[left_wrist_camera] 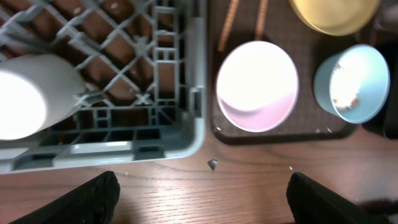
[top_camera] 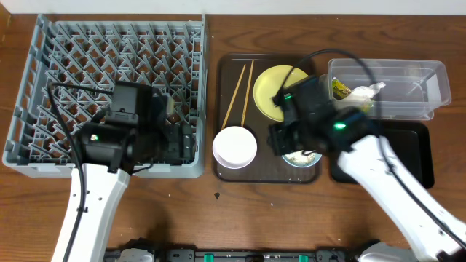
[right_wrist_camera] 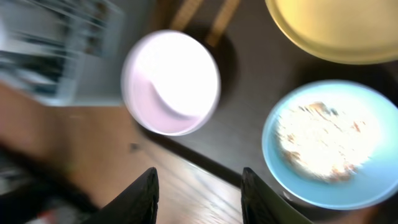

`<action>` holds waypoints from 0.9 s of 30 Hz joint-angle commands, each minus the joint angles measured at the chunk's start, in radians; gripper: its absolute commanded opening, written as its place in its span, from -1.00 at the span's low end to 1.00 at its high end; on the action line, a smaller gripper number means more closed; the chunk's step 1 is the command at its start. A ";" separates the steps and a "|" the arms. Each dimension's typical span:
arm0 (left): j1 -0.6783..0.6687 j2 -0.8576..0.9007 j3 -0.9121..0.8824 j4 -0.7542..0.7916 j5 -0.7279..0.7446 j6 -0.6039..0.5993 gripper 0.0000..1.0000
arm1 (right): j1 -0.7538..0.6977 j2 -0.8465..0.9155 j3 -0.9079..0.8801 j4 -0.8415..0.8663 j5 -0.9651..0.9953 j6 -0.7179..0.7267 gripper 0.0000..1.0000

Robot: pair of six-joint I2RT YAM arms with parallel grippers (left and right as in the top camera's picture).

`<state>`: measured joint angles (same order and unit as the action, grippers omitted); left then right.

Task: Sort waste into correct bins and load items into the dishwasher
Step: 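Place the white cup into the dish rack with the left gripper, then grasp the blue bowl of rice with the right gripper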

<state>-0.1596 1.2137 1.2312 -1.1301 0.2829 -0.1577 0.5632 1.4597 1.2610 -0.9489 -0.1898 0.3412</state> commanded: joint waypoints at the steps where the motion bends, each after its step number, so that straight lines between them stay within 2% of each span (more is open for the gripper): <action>1: -0.036 -0.037 0.017 0.003 0.019 0.034 0.74 | 0.065 0.128 -0.013 -0.017 0.282 0.082 -0.18; 6: -0.035 -0.138 0.035 0.009 0.019 0.034 0.77 | 0.074 0.288 -0.013 -0.010 0.336 0.175 -0.24; 9: -0.035 -0.216 0.043 0.013 0.007 0.034 0.88 | 0.073 0.373 -0.013 0.005 0.333 0.205 -0.27; 11: -0.035 -0.263 0.043 0.013 -0.013 0.034 0.93 | 0.073 0.410 -0.013 0.022 0.327 0.204 -0.41; 14: -0.035 -0.317 0.043 0.013 -0.030 0.034 0.97 | 0.072 0.446 -0.013 0.049 0.328 0.205 -0.74; 18: -0.035 -0.351 0.043 0.013 -0.033 0.034 0.99 | 0.073 0.466 -0.013 0.083 0.332 0.233 -0.97; 24: -0.035 -0.353 0.043 0.013 -0.033 0.034 1.00 | 0.059 0.459 -0.013 0.050 0.326 0.303 -0.98; 27: -0.035 -0.353 0.043 0.013 -0.033 0.034 0.96 | 0.027 0.400 -0.013 0.034 0.228 0.286 -0.98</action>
<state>-0.1936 0.8604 1.2572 -1.1187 0.2588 -0.1307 0.6270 1.9118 1.2495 -0.9016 0.1215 0.5999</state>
